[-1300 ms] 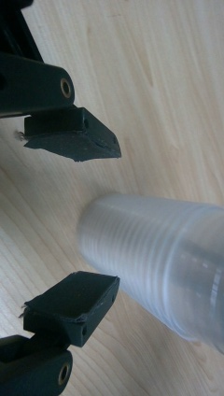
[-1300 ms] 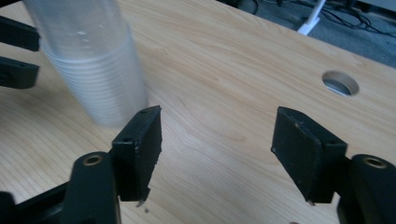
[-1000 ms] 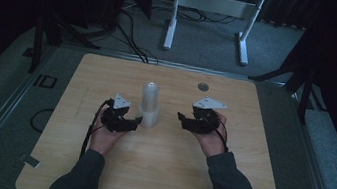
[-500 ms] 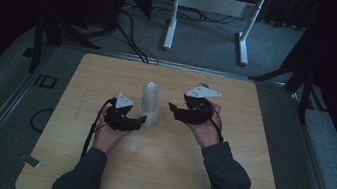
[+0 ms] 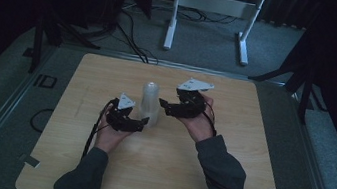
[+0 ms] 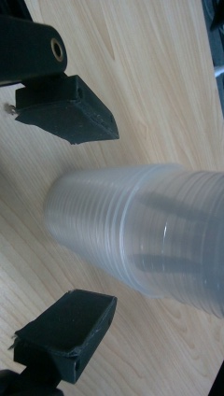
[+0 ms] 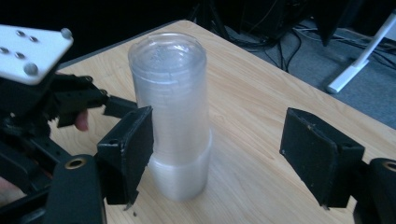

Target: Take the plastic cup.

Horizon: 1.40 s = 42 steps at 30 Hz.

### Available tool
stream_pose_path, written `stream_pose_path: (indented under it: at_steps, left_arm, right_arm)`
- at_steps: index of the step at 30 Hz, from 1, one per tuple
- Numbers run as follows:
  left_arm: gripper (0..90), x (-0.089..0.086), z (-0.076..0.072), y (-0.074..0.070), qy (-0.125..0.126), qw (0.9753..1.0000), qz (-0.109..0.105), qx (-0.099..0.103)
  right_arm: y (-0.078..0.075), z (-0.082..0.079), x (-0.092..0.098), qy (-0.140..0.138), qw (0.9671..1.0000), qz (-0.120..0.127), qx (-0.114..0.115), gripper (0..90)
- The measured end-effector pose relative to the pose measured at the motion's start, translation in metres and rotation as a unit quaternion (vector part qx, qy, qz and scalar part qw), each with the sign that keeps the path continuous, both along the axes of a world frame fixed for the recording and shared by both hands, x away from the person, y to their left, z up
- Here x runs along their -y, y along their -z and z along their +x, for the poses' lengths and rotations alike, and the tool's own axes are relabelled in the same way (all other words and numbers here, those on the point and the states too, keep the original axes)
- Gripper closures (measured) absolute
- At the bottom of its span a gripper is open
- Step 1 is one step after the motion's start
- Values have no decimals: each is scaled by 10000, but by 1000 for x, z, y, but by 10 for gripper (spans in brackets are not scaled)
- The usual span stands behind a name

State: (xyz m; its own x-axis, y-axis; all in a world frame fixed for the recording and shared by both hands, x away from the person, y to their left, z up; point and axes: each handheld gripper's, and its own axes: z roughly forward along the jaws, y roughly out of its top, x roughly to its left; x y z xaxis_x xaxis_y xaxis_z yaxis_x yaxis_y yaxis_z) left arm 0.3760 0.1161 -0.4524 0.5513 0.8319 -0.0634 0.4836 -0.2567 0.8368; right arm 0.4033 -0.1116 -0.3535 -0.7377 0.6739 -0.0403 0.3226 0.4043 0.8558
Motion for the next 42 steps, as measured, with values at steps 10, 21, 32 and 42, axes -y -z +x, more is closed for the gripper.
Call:
stream_pose_path:
  at_steps: [10, 21, 32, 42]
  left_arm:
    - [160, 4, 7, 5, -48, 9999, -110, 110]
    - [185, 8, 11, 8, 59, 9996, -177, 194]
    - [185, 14, 16, 10, 92, 9994, -179, 284]
    - [204, 16, 17, 13, 41, 9990, -267, 362]
  right_arm:
    - [1, 9, -19, -73, 9999, 107, -53, 242]
    - [4, 14, -39, -171, 9998, 101, -90, 242]
    - [6, 18, -52, -235, 9997, 72, -80, 252]
    - [6, 17, -52, -298, 9995, 66, -43, 303]
